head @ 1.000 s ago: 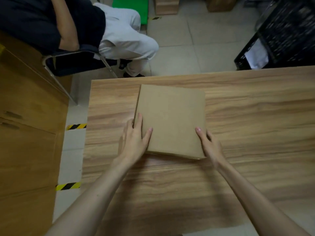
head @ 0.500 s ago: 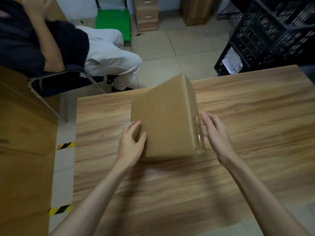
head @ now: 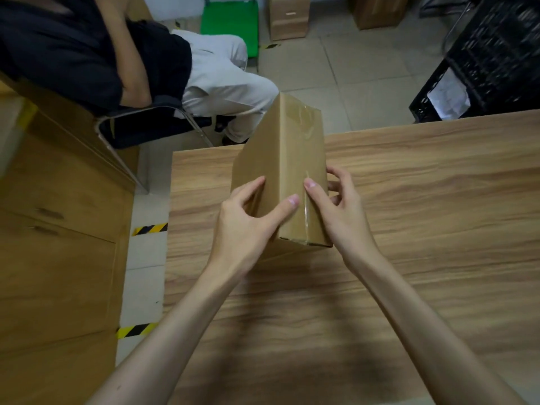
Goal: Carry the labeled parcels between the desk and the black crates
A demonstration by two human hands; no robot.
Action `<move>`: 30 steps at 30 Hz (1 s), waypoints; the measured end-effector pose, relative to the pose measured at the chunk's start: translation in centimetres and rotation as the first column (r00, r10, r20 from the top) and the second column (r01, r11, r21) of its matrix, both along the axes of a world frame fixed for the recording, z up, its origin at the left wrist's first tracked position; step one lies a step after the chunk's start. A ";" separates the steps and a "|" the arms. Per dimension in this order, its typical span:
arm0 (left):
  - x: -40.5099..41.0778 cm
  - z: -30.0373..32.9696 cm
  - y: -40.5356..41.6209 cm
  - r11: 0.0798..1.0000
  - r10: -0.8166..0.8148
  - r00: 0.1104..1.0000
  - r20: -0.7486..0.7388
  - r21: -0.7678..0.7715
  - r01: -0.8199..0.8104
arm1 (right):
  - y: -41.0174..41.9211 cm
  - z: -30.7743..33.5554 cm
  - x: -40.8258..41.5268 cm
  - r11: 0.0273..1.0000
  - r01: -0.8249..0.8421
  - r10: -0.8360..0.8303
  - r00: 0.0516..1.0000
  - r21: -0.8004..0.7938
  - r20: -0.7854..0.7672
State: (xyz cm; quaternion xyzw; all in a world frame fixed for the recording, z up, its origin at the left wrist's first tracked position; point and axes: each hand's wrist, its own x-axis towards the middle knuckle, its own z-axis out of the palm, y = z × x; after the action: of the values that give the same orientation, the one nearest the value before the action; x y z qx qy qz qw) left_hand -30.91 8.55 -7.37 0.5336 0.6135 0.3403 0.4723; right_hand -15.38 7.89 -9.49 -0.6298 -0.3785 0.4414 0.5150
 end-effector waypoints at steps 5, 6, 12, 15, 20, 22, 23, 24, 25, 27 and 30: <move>-1.6 -0.6 0.4 0.997 0.055 0.994 0.092 -0.052 -0.050 | 0.3 -0.8 -0.2 1.000 -0.029 0.029 0.999 -0.007 -0.018; -1.8 -0.6 0.4 0.998 0.054 0.992 0.115 -0.050 -0.049 | 0.2 -0.8 -0.4 0.999 -0.033 0.032 0.999 -0.005 -0.038; -3.0 -1.2 0.1 0.994 0.053 0.943 0.329 -0.110 -0.018 | 0.3 -0.1 -1.1 0.998 -0.047 0.048 0.999 0.052 -0.008; -4.3 -2.1 -0.2 0.991 0.053 0.915 0.401 -0.134 0.002 | 0.3 -0.8 -0.9 0.995 -0.091 0.089 0.995 0.046 0.032; -7.6 -3.1 0.9 0.993 0.095 0.888 0.450 -0.103 -0.054 | 0.1 -5.0 1.7 0.993 -0.002 0.026 0.977 -0.114 0.213; -9.3 -4.0 1.3 0.992 0.117 0.896 0.428 -0.096 -0.084 | -0.1 -7.8 2.8 0.968 0.023 0.043 0.966 -0.248 0.256; -10.1 -4.6 1.4 0.989 0.138 0.904 0.405 -0.110 -0.101 | -0.1 -9.2 3.2 0.951 0.009 0.070 0.967 -0.310 0.244; -10.7 -5.5 1.3 0.986 0.150 0.914 0.377 -0.129 -0.109 | -0.3 -10.3 3.3 0.938 -0.018 0.090 0.977 -0.347 0.193; -11.2 -6.3 1.2 0.984 0.148 0.926 0.346 -0.145 -0.103 | -0.5 -11.1 3.1 0.934 -0.054 0.101 0.988 -0.352 0.114; -11.6 -7.9 0.9 0.979 0.142 0.949 0.282 -0.180 -0.093 | -1.1 -12.1 2.7 0.942 -0.098 0.108 0.994 -0.320 0.014; -11.1 -9.2 0.6 0.966 0.173 0.958 0.229 -0.232 -0.119 | -2.1 -12.5 2.7 0.966 -0.104 0.115 0.993 -0.235 0.034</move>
State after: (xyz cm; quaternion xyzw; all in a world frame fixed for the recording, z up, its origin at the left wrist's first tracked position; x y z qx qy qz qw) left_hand -42.03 9.17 -16.54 0.3859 0.6210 0.3696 0.5735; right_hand -12.70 5.84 -21.97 -0.6742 -0.3704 0.4956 0.4032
